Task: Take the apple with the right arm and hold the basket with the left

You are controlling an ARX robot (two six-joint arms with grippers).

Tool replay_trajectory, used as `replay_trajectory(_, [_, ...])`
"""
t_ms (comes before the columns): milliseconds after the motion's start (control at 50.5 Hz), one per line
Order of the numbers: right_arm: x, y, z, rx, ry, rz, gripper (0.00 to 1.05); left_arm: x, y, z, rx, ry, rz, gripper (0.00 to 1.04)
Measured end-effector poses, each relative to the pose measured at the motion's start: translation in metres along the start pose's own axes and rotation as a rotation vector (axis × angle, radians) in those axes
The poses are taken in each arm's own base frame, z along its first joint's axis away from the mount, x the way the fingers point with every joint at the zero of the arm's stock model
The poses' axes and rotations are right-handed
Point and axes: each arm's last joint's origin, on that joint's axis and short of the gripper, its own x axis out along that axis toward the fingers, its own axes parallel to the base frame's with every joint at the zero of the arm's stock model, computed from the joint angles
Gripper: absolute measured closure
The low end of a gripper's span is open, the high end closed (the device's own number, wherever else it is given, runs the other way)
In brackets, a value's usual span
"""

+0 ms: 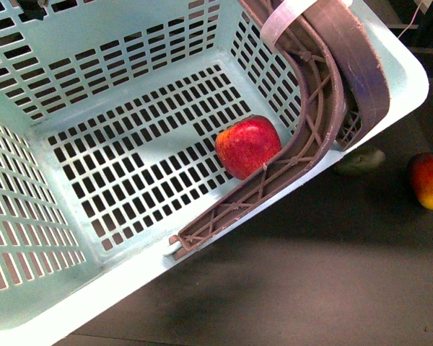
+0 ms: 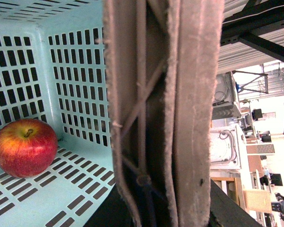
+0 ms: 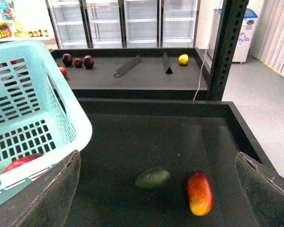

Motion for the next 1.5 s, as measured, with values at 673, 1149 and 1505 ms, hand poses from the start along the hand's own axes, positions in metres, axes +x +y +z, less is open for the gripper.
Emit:
replay_trajectory(673, [0.000, 0.000, 0.000, 0.000, 0.000, 0.000, 0.09, -0.003, 0.005, 0.015, 0.020, -0.330, 0.577, 0.88])
replay_trajectory(1149, [0.000, 0.000, 0.000, 0.000, 0.000, 0.000, 0.09, 0.026, 0.045, 0.084, -0.351, -0.603, 0.455, 0.88])
replay_trajectory(1505, [0.000, 0.000, 0.000, 0.000, 0.000, 0.000, 0.09, 0.062, 0.100, 0.113, -0.478, -0.679, 0.425, 0.88])
